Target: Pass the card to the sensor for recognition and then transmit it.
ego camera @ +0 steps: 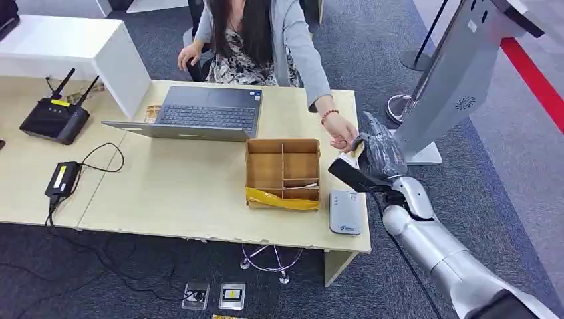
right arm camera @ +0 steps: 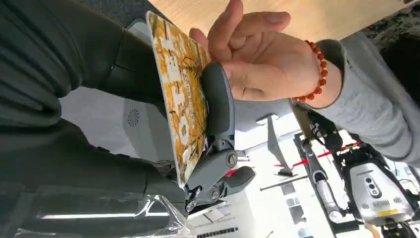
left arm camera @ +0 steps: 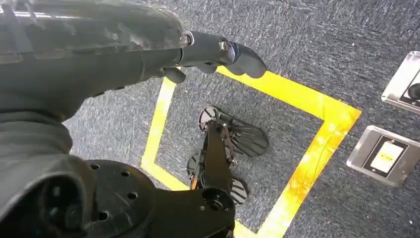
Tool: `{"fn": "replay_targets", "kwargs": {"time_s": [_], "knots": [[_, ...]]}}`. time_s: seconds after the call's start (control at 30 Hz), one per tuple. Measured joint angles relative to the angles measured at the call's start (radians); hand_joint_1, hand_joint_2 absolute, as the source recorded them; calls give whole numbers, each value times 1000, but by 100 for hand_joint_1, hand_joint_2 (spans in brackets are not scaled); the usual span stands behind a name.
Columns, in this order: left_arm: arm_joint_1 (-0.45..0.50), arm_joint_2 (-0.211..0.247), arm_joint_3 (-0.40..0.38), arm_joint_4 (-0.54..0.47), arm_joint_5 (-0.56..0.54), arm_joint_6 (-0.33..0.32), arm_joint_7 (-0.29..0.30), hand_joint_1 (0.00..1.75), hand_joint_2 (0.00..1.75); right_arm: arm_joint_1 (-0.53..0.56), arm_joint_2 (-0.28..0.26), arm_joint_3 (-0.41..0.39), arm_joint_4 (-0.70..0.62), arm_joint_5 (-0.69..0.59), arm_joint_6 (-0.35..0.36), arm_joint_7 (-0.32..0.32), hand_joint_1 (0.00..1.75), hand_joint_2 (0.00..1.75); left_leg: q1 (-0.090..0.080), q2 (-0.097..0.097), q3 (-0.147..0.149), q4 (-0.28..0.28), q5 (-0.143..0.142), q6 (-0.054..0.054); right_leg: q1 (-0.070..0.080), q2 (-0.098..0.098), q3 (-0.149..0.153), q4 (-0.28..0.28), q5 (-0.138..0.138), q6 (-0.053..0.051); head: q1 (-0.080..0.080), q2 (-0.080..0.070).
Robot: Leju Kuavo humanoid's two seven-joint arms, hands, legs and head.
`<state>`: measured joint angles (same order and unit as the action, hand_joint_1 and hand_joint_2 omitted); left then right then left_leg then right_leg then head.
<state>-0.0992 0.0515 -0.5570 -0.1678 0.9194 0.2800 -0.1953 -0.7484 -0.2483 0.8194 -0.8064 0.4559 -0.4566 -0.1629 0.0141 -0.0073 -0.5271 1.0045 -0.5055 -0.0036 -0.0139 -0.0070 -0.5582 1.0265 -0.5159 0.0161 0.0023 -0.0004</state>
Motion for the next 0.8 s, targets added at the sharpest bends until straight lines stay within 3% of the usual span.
{"fn": "replay_targets", "kwargs": {"time_s": [0.8], "knots": [[0,-10,-1,0,39,43,21,0,0,45,16,16,93,-73,44,-35,175,175,0,1,0,0,0,0,0,2,-1,0,0,0,0,0]]}}
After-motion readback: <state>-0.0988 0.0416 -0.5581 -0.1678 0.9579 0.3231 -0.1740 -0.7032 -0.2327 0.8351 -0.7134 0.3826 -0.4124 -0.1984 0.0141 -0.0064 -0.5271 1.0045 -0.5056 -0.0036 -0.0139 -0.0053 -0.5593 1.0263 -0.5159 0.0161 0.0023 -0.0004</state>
